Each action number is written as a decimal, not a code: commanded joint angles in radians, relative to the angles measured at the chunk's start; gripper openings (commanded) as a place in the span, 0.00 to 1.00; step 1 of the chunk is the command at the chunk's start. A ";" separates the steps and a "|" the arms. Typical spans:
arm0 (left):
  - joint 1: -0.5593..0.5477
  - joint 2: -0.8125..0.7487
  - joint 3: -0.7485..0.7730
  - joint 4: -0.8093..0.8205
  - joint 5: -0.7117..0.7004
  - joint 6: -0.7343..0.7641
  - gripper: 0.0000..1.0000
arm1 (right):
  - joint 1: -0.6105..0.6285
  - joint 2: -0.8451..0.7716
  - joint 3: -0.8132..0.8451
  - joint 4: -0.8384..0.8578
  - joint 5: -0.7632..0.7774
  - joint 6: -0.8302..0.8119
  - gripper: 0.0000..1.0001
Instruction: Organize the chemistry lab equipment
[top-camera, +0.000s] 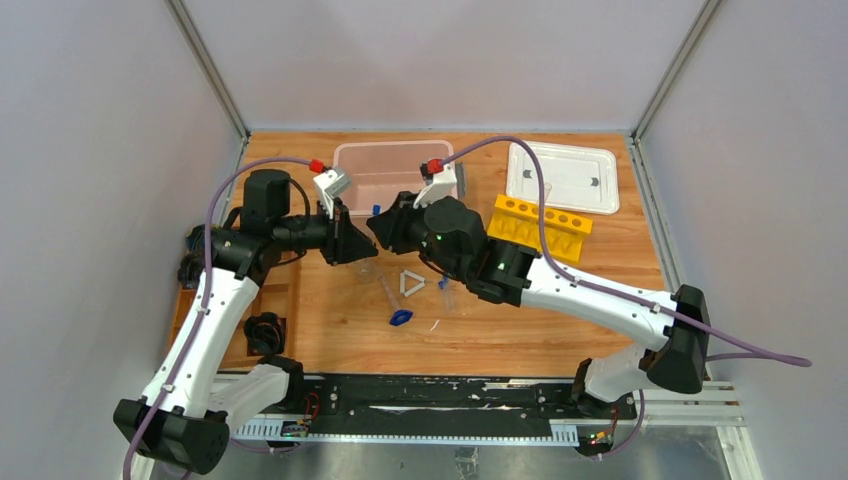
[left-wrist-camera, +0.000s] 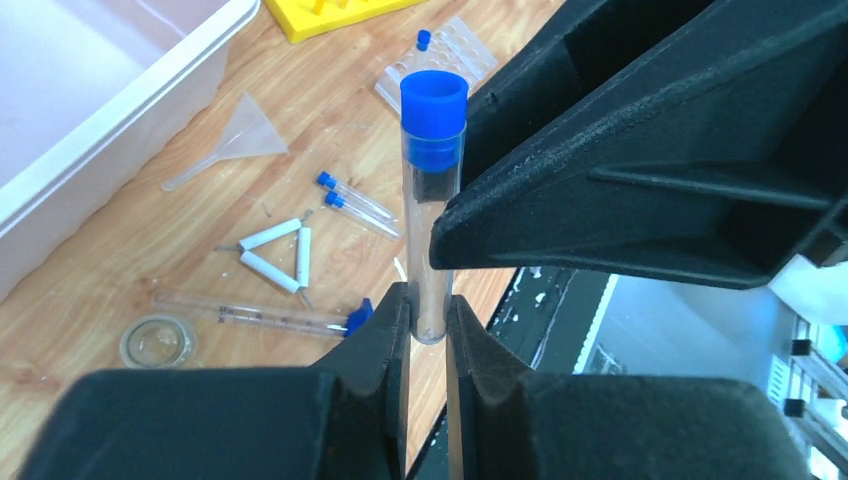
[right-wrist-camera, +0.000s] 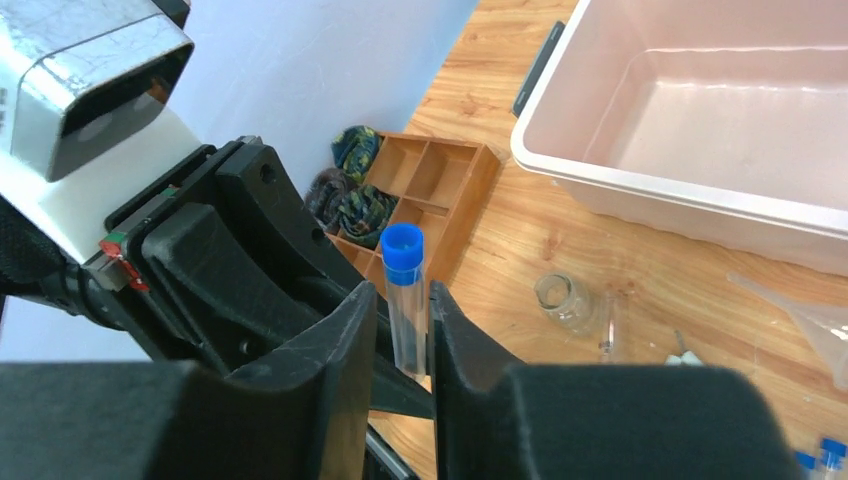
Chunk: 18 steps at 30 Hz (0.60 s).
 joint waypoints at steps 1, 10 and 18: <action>-0.007 -0.019 0.025 -0.053 -0.062 0.168 0.06 | -0.032 0.044 0.133 -0.211 -0.053 0.037 0.34; -0.007 -0.043 0.015 -0.136 -0.049 0.330 0.00 | -0.131 0.131 0.268 -0.421 -0.366 0.022 0.44; -0.007 -0.061 0.007 -0.180 -0.084 0.401 0.00 | -0.166 0.170 0.321 -0.437 -0.501 -0.014 0.28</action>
